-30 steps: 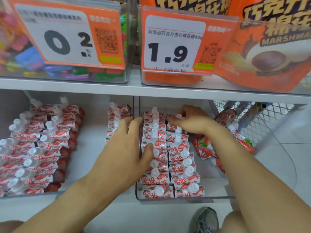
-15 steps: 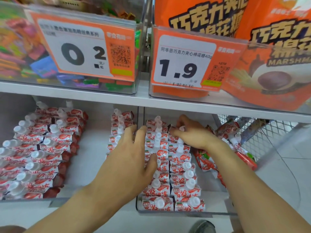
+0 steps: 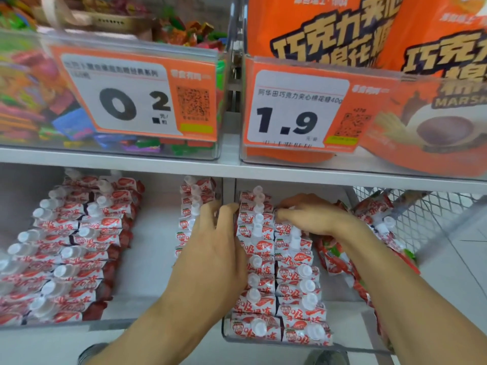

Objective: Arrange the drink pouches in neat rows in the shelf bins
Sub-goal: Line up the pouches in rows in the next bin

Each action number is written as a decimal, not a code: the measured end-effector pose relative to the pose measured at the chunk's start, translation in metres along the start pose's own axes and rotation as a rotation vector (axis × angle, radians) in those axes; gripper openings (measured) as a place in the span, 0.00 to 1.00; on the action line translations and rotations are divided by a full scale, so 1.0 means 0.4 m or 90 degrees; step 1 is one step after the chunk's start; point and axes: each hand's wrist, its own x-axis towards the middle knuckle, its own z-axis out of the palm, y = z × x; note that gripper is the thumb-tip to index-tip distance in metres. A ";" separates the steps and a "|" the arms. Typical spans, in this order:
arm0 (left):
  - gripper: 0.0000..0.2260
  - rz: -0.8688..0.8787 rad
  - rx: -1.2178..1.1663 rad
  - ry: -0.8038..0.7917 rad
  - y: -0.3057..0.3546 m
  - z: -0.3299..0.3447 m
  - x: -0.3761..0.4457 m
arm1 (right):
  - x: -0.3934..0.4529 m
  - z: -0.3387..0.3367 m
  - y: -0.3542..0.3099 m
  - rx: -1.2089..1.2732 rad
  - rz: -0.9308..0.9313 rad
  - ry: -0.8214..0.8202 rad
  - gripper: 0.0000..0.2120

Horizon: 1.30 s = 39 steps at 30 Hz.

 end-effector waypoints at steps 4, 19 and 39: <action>0.20 -0.030 -0.005 0.021 0.012 0.011 -0.007 | 0.007 -0.003 0.013 0.001 -0.017 -0.034 0.11; 0.25 0.138 0.123 -0.243 0.163 0.072 0.220 | -0.234 -0.046 0.190 -0.023 -0.054 0.267 0.25; 0.16 0.087 0.194 -0.405 0.108 0.183 0.286 | -0.316 -0.034 0.259 -0.096 -0.102 0.137 0.35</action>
